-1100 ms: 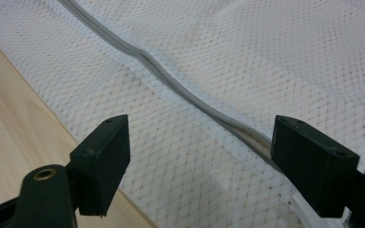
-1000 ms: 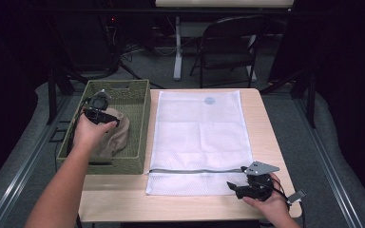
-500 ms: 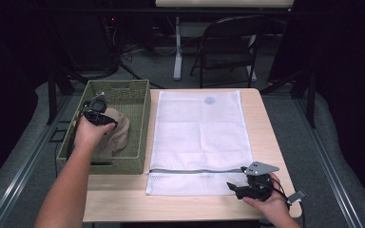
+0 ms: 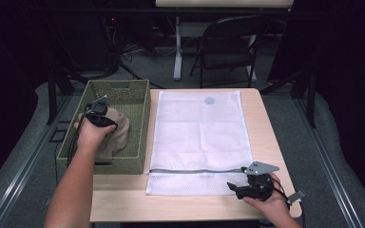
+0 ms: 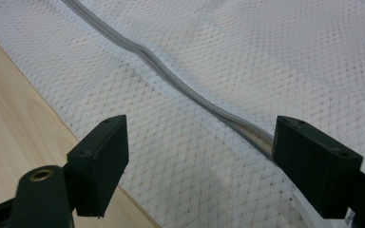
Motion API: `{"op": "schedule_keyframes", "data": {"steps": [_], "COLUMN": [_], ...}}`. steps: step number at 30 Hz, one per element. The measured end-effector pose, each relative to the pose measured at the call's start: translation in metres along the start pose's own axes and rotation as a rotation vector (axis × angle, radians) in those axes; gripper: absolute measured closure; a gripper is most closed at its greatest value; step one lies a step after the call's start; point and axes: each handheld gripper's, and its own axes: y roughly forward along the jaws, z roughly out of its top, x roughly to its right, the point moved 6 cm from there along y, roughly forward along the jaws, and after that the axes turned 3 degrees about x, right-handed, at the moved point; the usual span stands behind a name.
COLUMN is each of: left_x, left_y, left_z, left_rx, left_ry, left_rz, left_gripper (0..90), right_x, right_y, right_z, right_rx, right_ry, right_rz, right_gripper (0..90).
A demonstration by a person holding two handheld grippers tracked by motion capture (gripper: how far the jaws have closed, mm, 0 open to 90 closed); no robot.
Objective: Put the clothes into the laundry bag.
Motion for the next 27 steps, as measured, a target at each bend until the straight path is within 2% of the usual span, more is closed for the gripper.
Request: {"op": "schedule_keyframes", "data": {"steps": [10, 23, 27], "left_x": [-0.005, -0.007, -0.009], "left_y": [0.011, 0.020, 0.022], "left_z": [0.001, 0.002, 0.002], "left_rx": [-0.032, -0.046, -0.052], "left_ry": [-0.038, -0.042, -0.059], "left_rz": [-0.014, -0.013, -0.024], "left_gripper": [24.5, 23.2, 22.4], "right_x": [0.000, -0.001, -0.001], "right_y": [0.000, 0.001, 0.002], "right_z": [0.000, 0.000, -0.001], "right_rx": [-0.001, -0.005, -0.008], "right_ry": [0.000, 0.001, -0.004], "right_rz": [0.002, 0.013, 0.014], "right_gripper": [19.4, 19.5, 19.5]}}
